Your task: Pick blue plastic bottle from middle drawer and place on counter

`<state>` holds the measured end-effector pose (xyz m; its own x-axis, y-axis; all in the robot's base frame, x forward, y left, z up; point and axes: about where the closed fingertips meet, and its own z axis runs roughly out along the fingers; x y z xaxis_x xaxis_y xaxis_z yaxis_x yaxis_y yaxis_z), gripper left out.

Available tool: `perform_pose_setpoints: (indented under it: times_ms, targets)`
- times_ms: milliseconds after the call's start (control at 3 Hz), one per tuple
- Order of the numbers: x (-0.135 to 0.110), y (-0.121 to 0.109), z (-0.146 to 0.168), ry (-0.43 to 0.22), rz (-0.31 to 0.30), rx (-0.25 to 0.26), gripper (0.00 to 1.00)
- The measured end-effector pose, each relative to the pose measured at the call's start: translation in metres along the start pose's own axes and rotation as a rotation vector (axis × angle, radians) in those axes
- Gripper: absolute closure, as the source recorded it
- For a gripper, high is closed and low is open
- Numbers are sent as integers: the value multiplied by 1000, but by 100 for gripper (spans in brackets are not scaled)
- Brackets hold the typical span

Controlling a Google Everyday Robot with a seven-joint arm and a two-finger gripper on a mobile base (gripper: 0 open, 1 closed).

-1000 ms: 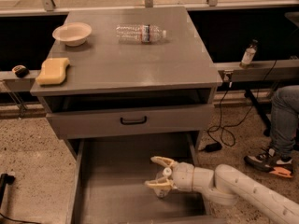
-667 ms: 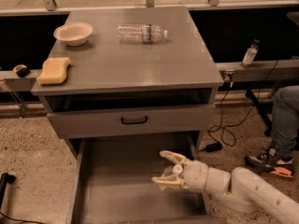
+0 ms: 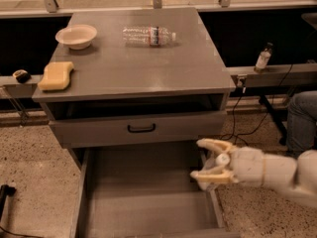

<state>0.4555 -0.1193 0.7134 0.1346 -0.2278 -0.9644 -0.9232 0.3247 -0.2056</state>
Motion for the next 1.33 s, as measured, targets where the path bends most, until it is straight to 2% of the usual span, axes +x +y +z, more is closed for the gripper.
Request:
perform_pose_setpoints:
  times_ms: [333, 667, 1000, 1333]
  targets:
    - [-56, -51, -47, 132, -18, -54, 100]
    - [-69, -67, -75, 137, 33, -45, 100]
    - [-76, -69, -76, 128, 30, -48, 100]
    - [-122, -84, -80, 69, 9, -71, 100]
